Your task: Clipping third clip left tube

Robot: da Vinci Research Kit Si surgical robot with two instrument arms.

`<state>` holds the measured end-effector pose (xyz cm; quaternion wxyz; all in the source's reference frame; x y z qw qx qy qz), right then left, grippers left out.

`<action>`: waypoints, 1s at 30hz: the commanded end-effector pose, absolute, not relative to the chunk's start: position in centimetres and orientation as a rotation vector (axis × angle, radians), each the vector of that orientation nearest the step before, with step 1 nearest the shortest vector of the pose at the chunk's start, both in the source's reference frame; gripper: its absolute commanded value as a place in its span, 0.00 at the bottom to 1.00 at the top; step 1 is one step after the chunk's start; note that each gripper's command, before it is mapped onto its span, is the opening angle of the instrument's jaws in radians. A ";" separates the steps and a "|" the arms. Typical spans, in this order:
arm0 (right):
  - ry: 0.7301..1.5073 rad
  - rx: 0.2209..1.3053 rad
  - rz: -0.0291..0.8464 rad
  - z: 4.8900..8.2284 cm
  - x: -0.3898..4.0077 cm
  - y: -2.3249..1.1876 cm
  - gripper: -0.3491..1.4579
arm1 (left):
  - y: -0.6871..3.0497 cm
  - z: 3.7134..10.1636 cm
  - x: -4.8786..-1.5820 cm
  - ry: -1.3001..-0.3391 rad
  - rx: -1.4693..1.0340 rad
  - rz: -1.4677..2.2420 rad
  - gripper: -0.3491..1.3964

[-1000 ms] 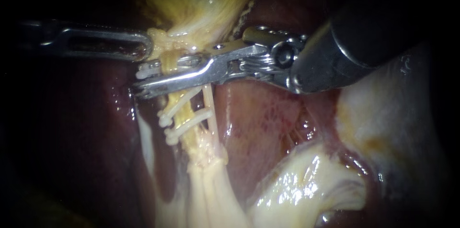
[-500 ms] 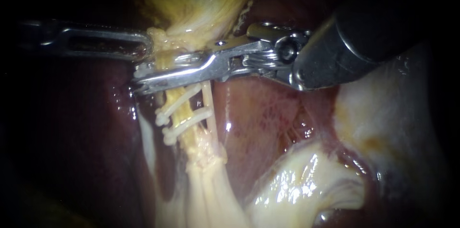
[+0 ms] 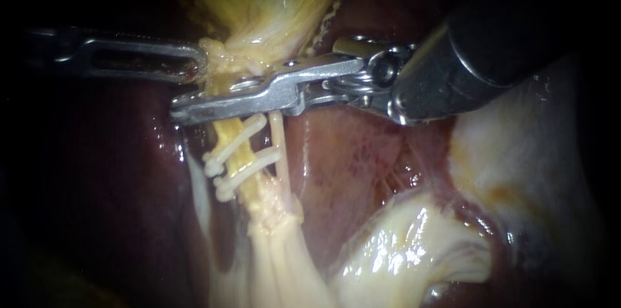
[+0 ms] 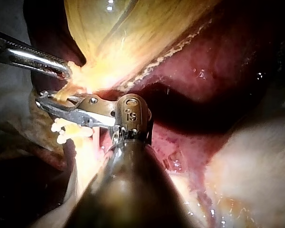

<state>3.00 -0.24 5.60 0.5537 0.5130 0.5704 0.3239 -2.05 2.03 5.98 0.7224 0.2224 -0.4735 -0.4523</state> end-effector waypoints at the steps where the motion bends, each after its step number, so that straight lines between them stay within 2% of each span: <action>1: 1.351 1.198 0.782 5.60 3.00 -0.24 0.00 | 2.03 5.98 -2.05 -1.046 0.491 -0.999 0.00; 3: 1.357 1.184 0.798 5.60 2.99 -0.25 0.00 | 2.03 5.98 -2.05 -1.046 0.491 -0.999 0.00; 6: 1.310 1.175 0.798 5.57 2.99 -0.27 0.00 | 2.03 5.98 -2.05 -1.046 0.491 -0.999 0.00; 9: 1.286 1.128 0.756 5.54 3.00 -0.31 0.00 | 2.04 5.99 -2.05 -1.046 0.491 -0.999 0.00; 30: 1.298 1.105 0.733 5.57 2.99 -0.31 0.00 | 2.02 6.01 -2.05 -1.047 0.489 -0.992 0.00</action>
